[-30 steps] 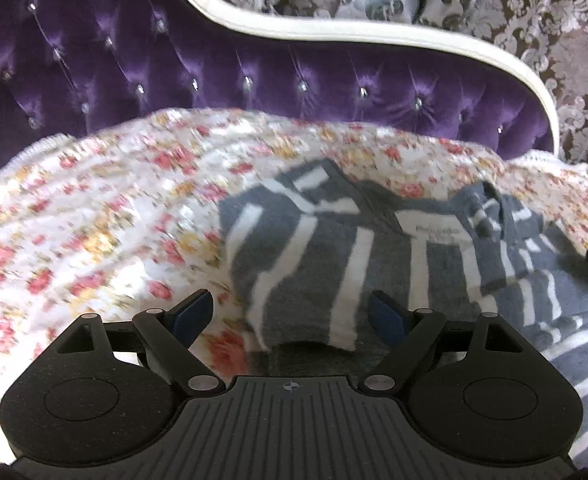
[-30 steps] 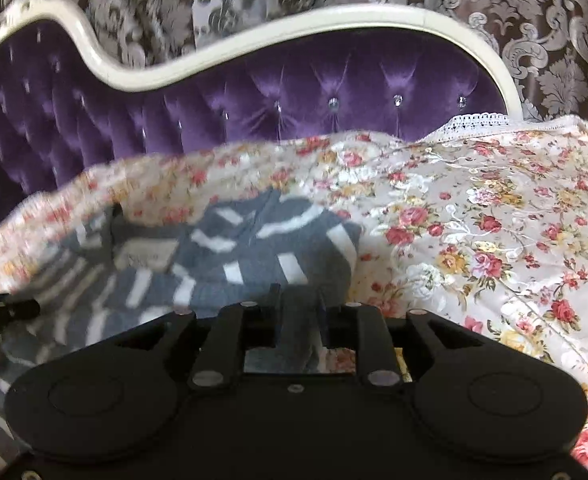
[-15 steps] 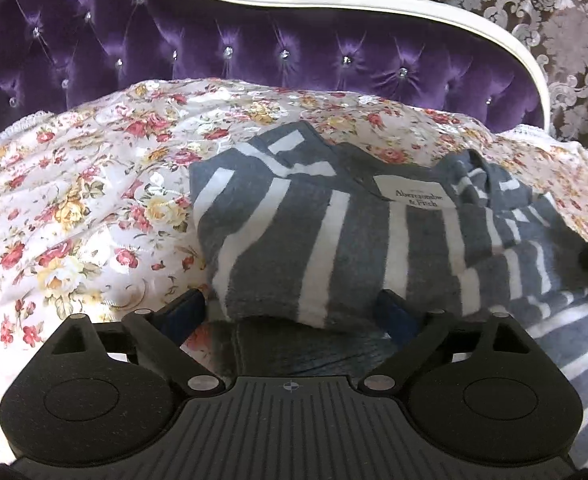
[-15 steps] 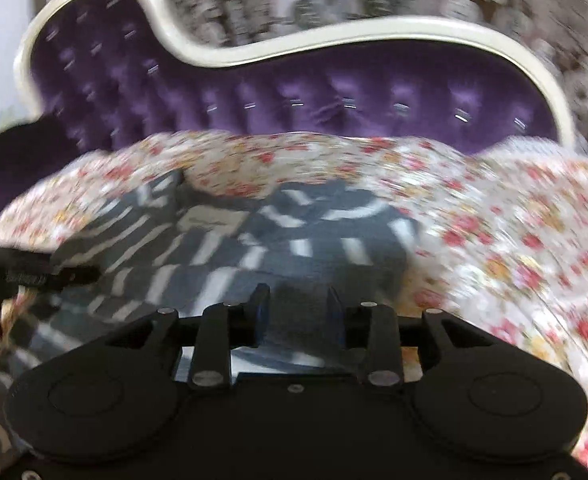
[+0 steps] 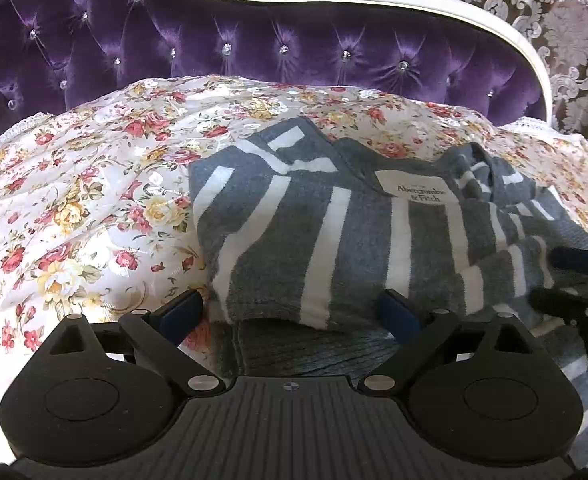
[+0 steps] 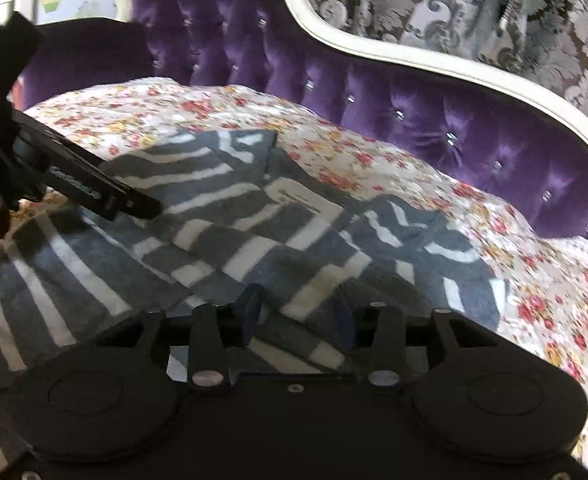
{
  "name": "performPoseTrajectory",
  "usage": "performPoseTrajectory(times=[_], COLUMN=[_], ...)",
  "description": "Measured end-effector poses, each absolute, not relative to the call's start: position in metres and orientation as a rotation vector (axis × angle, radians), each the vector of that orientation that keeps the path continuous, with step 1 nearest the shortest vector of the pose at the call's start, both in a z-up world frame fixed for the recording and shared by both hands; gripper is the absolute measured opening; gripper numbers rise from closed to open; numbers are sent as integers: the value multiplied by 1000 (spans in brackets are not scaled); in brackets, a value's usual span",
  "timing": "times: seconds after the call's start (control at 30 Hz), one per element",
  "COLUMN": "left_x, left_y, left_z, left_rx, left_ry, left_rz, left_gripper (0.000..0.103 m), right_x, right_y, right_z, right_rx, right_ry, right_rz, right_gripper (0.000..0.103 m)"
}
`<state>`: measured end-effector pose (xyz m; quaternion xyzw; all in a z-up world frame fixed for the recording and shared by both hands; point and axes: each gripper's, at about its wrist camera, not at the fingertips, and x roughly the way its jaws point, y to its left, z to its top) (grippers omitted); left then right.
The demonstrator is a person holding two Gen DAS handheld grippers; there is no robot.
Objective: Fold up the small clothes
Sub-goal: 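Fold the side edge over the body with the right tool and release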
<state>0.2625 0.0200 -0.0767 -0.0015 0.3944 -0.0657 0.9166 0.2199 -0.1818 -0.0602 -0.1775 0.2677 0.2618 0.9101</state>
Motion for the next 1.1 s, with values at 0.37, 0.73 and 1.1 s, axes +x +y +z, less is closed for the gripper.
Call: performPoseTrajectory(times=[0.37, 0.73, 1.1], left_x=[264, 263, 234], left_y=[28, 10, 24], left_z=[-71, -73, -54], left_rx=[-30, 65, -11], left_ry=[830, 792, 746], left_rz=[-136, -102, -105], left_gripper=[96, 97, 101], right_x=[217, 216, 227], right_y=[-181, -216, -268], right_z=[-53, -43, -32], right_rx=[-386, -180, 202], right_ry=[575, 619, 592], right_rz=[636, 638, 484], right_gripper=[5, 34, 80])
